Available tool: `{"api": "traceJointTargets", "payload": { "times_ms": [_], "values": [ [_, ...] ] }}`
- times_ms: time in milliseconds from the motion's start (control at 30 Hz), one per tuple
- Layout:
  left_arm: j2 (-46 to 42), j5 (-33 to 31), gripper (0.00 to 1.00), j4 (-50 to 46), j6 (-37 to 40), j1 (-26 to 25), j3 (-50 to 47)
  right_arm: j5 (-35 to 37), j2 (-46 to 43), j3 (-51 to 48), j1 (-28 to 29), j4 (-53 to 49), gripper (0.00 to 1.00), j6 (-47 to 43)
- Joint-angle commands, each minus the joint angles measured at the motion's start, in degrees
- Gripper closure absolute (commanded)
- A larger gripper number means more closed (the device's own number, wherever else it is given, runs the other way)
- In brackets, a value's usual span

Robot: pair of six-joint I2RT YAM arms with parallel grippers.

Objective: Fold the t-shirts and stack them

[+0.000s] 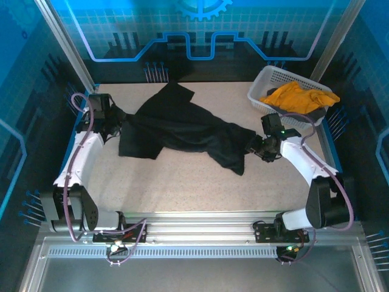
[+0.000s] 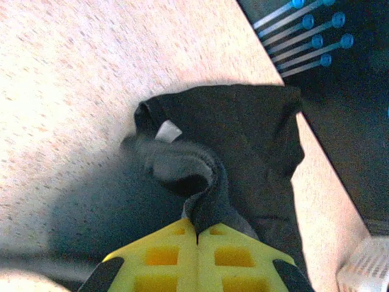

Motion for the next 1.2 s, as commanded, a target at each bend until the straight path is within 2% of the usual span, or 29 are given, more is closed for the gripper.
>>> {"api": "traceJointTargets", "payload": {
  "times_ms": [0, 233, 367, 467, 600, 667, 1000, 1167],
  "values": [
    [3.16, 0.57, 1.0, -3.29, -0.39, 0.84, -0.58, -3.69, 4.03, -0.46, -0.28, 3.35, 0.44, -0.19],
    [2.9, 2.29, 1.0, -3.22, 0.5, 0.9, -1.96, -5.16, 14.13, 5.03, 3.86, 5.69, 0.42, -1.26],
    [3.27, 2.6, 1.0, -3.83, 0.82, 0.89, -1.14, -3.29, 19.13, 8.32, 6.34, 4.52, 0.49, 0.64],
    [3.32, 2.7, 1.0, -4.02, 1.27, 0.97, -0.98, -2.95, 21.28, 9.43, 5.98, 5.9, 0.62, 1.31],
    [3.24, 2.27, 1.0, -4.72, 2.08, 0.93, -0.95, -2.21, 24.59, 15.22, 3.39, 3.48, 0.91, -1.82],
    [3.07, 1.84, 1.0, -5.15, 2.65, 1.09, -0.83, -0.47, 24.39, 18.24, 1.99, 0.91, 0.99, -4.12],
    [2.59, 2.42, 1.0, -4.99, 2.46, 1.36, -0.99, 8.56, 14.54, 25.17, -2.97, -7.73, 1.0, -14.09],
    [1.58, 2.91, 1.0, -4.81, 1.85, 1.36, -1.66, 10.94, 14.46, 31.26, -4.97, -9.28, 1.0, -17.58]
  ]
}}
